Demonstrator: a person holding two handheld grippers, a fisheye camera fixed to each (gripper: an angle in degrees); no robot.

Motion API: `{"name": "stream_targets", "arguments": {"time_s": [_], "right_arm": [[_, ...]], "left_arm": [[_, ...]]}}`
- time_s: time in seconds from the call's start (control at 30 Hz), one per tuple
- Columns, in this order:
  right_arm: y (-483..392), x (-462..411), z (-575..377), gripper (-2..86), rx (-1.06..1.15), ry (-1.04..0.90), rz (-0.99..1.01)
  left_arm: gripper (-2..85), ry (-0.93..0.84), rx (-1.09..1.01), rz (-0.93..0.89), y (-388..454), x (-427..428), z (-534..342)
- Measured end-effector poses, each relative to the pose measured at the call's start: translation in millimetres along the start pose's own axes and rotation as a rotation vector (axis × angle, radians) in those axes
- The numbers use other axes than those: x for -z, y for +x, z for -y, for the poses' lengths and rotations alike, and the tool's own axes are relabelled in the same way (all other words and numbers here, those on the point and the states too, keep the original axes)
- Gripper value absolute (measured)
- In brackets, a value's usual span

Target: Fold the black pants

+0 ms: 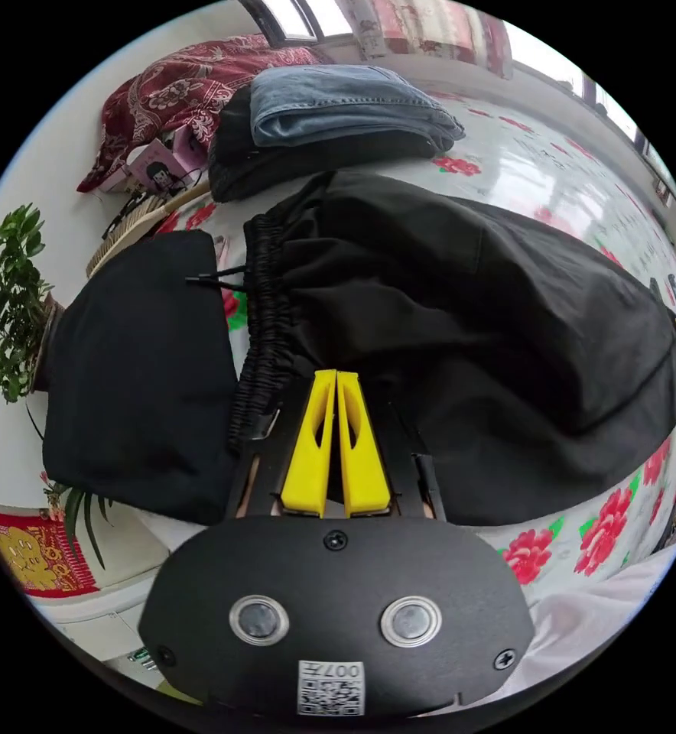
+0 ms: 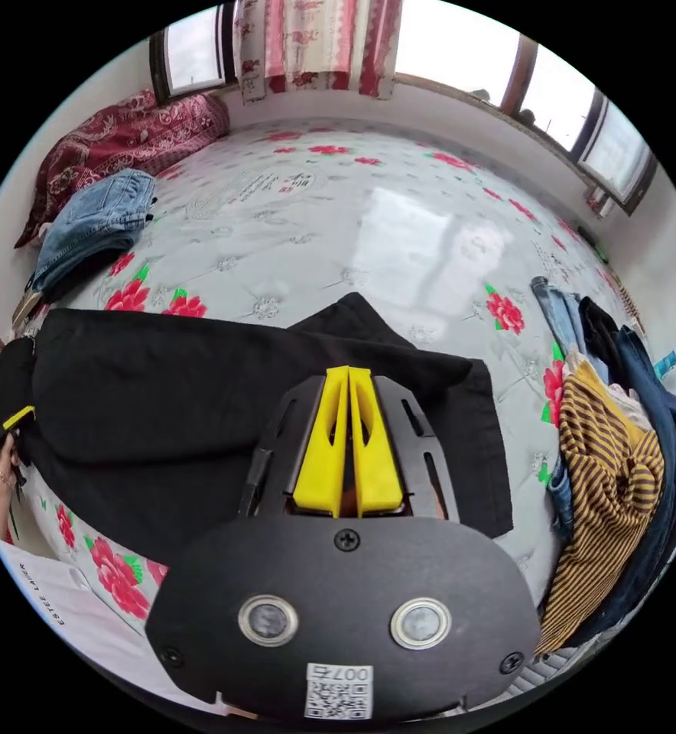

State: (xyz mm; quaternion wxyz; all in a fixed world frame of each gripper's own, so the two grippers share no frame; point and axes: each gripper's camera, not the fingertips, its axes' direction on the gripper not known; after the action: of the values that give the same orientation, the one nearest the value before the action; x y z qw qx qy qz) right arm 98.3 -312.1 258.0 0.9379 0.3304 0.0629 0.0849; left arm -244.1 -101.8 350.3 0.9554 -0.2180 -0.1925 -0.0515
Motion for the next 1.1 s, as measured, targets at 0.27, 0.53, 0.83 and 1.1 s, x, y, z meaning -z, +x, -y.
{"name": "stream_targets", "arguments": {"time_s": [0.27, 0.53, 0.83, 1.1], "right_arm": [[14.8, 93.4, 46.2, 2.7, 0.042, 0.195, -0.052], [16.3, -73.1, 0.2, 8.0, -0.084, -0.24, 0.216], [-27.5, 34.4, 6.8, 0.2, -0.025, 0.204, -0.017], [-95.9, 87.0, 104.8, 1.6, 0.166, 0.407, -0.376]], "left_arm": [[-1.0, -0.206, -0.035, -0.16, 26.0, 48.1, -105.5], [-0.9, 0.145, 0.148, -0.156, -8.2, 112.9, -83.2], [-0.9, 0.062, 0.094, -0.051, 15.7, 40.6, -16.4], [-0.9, 0.103, 0.172, -0.002, 34.4, 26.5, 1.1]]}}
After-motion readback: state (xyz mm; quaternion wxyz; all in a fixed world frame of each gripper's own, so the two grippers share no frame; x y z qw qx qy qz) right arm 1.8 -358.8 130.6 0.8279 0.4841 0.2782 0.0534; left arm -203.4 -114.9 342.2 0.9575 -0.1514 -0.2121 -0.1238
